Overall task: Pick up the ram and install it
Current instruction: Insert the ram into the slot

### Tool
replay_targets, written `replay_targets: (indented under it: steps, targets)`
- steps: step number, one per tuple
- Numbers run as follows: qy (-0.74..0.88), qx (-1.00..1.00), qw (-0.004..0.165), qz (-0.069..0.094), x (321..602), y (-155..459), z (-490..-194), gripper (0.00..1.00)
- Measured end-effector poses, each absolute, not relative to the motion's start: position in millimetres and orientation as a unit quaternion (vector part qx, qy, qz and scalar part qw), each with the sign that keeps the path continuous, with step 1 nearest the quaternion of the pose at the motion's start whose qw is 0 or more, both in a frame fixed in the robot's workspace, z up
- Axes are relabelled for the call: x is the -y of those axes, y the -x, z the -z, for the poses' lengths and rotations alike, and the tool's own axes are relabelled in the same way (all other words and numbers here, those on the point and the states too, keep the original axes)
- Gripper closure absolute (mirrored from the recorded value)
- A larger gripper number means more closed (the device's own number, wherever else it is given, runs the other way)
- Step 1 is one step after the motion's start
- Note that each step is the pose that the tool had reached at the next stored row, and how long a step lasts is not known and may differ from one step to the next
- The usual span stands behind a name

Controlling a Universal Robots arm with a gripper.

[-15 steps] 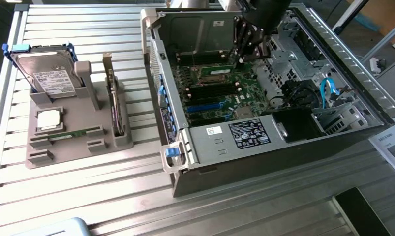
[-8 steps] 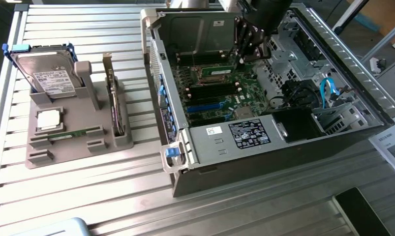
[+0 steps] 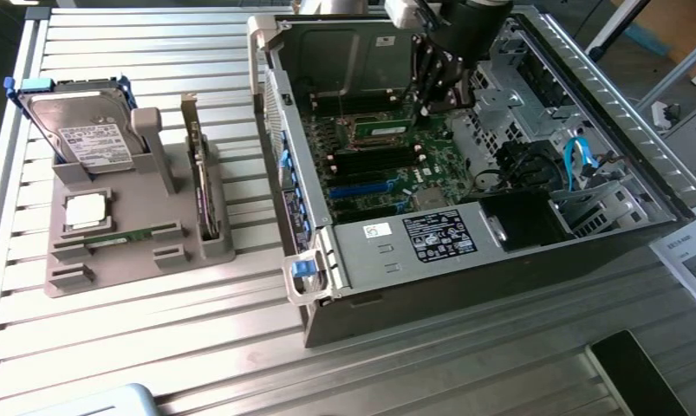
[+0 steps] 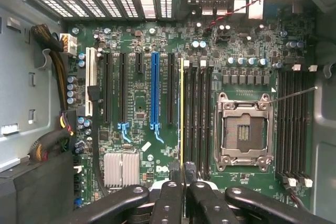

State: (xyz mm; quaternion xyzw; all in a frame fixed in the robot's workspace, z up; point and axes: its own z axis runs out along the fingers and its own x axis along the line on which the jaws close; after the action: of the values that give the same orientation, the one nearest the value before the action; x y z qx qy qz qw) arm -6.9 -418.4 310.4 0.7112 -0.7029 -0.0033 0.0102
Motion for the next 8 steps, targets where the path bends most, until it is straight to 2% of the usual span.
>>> replay_targets:
  steps: [8]
  targets:
    - [-0.711, 0.703, 0.010, 0.003, 418.4, 6.8, -298.2, 0.88]
